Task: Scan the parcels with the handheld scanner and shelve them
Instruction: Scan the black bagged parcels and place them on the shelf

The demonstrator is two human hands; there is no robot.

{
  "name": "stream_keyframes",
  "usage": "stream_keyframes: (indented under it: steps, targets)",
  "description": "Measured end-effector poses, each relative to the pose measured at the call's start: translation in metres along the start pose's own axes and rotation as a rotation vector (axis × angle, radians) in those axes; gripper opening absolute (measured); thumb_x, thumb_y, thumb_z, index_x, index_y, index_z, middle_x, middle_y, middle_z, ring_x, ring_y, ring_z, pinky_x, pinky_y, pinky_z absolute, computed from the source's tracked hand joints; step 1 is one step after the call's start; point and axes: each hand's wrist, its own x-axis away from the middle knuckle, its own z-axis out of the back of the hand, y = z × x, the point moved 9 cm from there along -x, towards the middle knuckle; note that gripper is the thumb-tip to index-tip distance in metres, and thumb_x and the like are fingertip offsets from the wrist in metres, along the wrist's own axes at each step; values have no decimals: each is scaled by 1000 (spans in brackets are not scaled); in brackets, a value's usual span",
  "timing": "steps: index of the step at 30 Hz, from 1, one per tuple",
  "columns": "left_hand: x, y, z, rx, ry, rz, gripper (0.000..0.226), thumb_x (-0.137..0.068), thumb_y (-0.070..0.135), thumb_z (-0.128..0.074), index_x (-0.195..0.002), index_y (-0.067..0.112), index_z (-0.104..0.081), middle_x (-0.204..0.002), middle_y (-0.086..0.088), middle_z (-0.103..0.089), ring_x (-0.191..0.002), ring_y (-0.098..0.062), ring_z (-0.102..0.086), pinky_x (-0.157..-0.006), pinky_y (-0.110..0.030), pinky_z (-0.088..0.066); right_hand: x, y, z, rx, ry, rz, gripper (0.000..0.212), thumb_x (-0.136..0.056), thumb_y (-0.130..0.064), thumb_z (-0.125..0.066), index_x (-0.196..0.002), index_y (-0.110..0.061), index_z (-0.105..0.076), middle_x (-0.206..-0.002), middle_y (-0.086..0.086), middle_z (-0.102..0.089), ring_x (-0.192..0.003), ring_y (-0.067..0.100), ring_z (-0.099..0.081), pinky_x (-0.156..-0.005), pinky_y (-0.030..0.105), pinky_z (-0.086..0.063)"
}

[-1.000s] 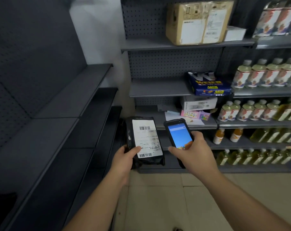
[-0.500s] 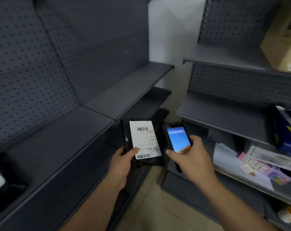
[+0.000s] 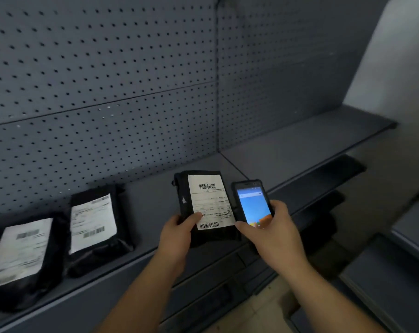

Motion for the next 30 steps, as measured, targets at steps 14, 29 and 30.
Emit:
stream_keyframes:
  steps: [14, 29, 30]
  targets:
    - [-57, 15, 100, 12, 329, 95, 23, -102, 29, -68, -117, 12, -73, -109, -3, -80, -105, -25, -74, -103, -48, -57, -68, -63, -107, -12, -262, 131, 95, -70, -52, -91, -146, -24, -41, -103, -5, -64, -93, 14, -65, -80, 39, -55]
    - [-63, 51, 96, -502, 576, 102, 60, -93, 28, -68, -148, 10, -49, -134, -10, -64, -114, -29, -63, -91, -39, -54, -116, -85, -110, -35, -404, 226, 85, -73, -45, -91, -141, -24, -45, -104, -7, -63, -90, 9, -64, -71, 30, -53]
    - [-62, 57, 95, -556, 591, 87, 74, -91, 30, -68, -156, 11, -40, -144, -11, -57, -124, -32, -59, -99, -44, -53, -119, -83, -111, -32, -409, 226, 88, -72, -47, -91, -143, -24, -44, -105, -8, -63, -92, 10, -64, -75, 33, -55]
